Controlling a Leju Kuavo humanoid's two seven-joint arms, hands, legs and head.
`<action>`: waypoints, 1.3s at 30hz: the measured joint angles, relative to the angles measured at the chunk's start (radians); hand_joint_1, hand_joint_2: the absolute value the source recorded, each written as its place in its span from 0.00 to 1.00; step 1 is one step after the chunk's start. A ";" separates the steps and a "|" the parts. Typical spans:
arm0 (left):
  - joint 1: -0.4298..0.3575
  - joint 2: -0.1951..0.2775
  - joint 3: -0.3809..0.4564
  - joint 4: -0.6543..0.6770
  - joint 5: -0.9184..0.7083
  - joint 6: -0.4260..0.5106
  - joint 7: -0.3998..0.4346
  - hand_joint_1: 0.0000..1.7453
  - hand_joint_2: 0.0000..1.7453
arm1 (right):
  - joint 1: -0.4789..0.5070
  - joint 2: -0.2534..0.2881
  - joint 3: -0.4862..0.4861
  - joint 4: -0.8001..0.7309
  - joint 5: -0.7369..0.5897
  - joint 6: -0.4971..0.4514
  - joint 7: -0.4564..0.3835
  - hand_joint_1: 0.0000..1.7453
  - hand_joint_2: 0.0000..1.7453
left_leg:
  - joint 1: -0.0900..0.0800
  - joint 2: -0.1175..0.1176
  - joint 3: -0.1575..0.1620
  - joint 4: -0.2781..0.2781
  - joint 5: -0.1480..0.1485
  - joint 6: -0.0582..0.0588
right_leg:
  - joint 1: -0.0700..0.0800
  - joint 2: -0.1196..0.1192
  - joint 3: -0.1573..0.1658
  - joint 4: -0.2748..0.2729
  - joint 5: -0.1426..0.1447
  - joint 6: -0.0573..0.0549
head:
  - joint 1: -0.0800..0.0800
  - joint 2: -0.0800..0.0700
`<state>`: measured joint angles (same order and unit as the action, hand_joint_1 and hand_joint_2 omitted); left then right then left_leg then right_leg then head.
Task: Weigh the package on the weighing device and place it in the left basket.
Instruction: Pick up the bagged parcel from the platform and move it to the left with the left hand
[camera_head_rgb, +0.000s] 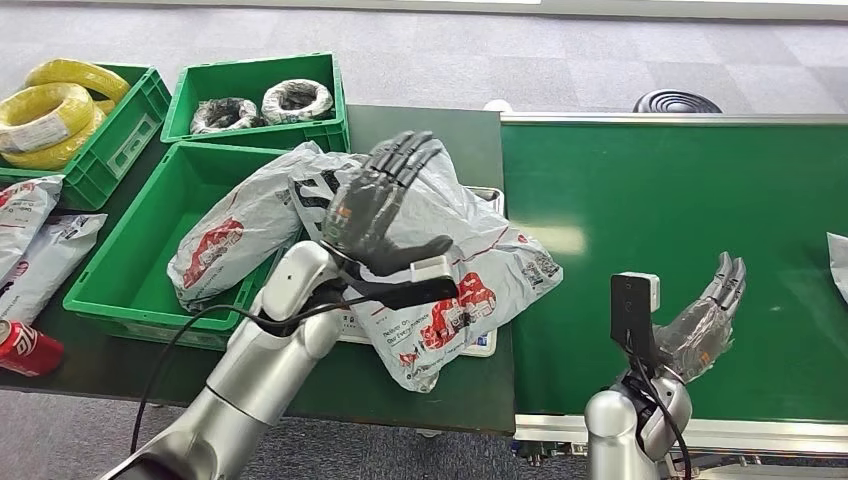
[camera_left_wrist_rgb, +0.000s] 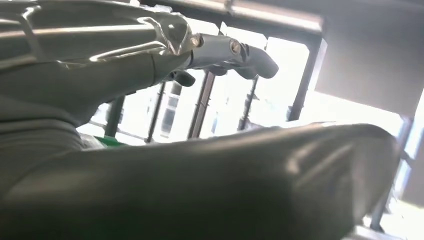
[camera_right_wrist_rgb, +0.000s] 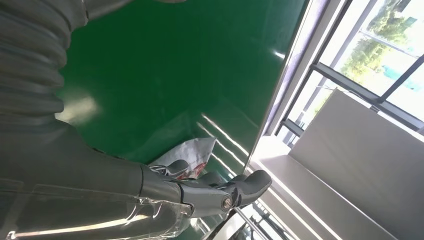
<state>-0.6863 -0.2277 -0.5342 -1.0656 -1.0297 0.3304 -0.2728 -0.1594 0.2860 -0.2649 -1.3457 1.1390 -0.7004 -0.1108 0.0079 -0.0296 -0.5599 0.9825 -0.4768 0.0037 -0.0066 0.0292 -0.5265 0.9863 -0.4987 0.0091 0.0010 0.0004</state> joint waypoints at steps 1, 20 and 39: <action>-0.009 -0.018 -0.024 0.061 -0.002 0.004 -0.012 0.00 0.00 | 0.001 -0.003 0.008 -0.002 0.000 0.000 0.005 0.00 1.00 | 0.000 0.000 0.000 0.000 0.000 0.000 | 0.000 0.000 0.000 0.000 0.000 0.000 | 0.000 0.000; 0.010 -0.105 -0.172 0.600 0.064 0.037 -0.065 0.00 1.00 | 0.041 -0.018 0.060 -0.099 -0.014 0.023 0.015 0.00 1.00 | -0.001 0.001 0.000 -0.001 0.000 0.000 | 0.000 0.000 -0.001 0.001 0.000 0.000 | 0.000 0.000; -0.006 -0.087 -0.076 0.615 0.044 0.065 -0.063 0.75 1.00 | 0.012 -0.020 0.097 -0.087 -0.041 0.023 -0.015 0.00 1.00 | -0.001 0.001 0.000 -0.001 0.000 0.000 | 0.000 0.000 0.000 0.002 0.000 0.000 | 0.000 0.000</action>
<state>-0.6926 -0.3147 -0.6104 -0.4505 -0.9861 0.3955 -0.3357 -0.1478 0.2660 -0.1679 -1.4326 1.0978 -0.6776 -0.1255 0.0073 -0.0289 -0.5597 0.9819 -0.4767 0.0035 -0.0062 0.0295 -0.5270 0.9881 -0.4988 0.0092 0.0008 0.0004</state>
